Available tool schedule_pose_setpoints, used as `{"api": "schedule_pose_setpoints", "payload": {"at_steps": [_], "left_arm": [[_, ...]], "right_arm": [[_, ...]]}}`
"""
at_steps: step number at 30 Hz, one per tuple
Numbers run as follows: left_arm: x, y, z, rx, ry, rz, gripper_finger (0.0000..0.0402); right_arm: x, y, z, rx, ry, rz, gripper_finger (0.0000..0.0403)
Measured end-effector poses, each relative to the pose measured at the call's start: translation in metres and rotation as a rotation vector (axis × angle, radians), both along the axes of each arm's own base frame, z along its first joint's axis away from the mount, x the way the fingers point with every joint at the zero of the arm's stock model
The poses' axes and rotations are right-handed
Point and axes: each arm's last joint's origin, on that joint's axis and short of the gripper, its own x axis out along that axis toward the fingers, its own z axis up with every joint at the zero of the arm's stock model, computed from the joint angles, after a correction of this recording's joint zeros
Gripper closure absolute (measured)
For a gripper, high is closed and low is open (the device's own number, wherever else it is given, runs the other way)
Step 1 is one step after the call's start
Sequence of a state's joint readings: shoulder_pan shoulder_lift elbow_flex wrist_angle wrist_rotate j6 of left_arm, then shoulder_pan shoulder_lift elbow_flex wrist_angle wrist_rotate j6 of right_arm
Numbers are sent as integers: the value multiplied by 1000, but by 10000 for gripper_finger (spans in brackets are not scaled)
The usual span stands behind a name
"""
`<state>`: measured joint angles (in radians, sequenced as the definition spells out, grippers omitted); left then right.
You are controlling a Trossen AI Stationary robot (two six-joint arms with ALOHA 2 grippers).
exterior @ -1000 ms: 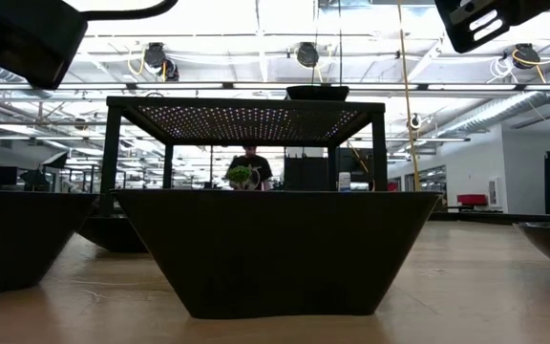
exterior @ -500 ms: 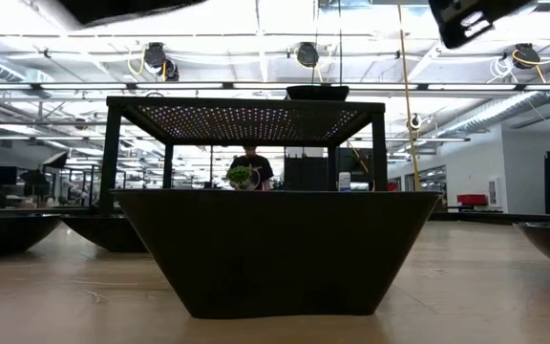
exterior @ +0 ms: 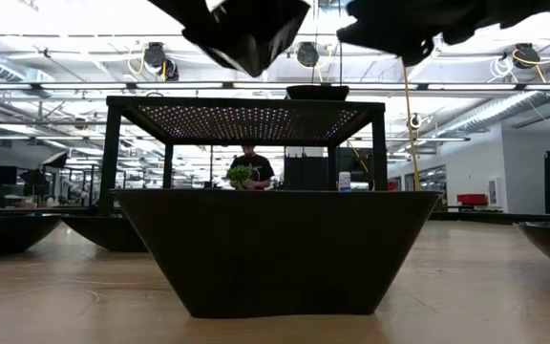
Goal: Pick & Place Mini shaped plates
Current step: Stack the distorted square plate onto the stacked distorted square plate on the shelf
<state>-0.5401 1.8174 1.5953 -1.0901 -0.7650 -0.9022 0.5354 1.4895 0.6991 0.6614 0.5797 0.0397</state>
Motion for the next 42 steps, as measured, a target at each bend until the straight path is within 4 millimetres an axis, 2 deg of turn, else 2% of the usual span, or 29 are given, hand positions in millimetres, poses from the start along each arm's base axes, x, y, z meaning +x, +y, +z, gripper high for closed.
{"api": "schedule_pose_setpoints", "payload": {"at_steps": [7, 11, 17, 26, 31, 36, 42], "left_arm": [[5, 8, -11, 11, 83, 25, 400], [7, 11, -16, 20, 100, 43, 400], [9, 13, -19, 24, 110, 51, 400], [9, 13, -19, 24, 110, 50, 401], [10, 12, -19, 20, 103, 50, 398], [10, 12, -19, 16, 100, 54, 400], [10, 12, -19, -4, 88, 71, 381]], "right_arm": [[8, -9, 2, 40, -30, -45, 172], [18, -12, 16, 58, -66, -65, 175], [34, -17, 27, 58, -15, -106, 175], [50, -25, -1, 32, 73, -141, 178], [59, -29, -9, 40, 90, -126, 182], [67, -32, -9, 40, 89, -146, 213], [73, -30, 2, 48, 56, -150, 290]]}}
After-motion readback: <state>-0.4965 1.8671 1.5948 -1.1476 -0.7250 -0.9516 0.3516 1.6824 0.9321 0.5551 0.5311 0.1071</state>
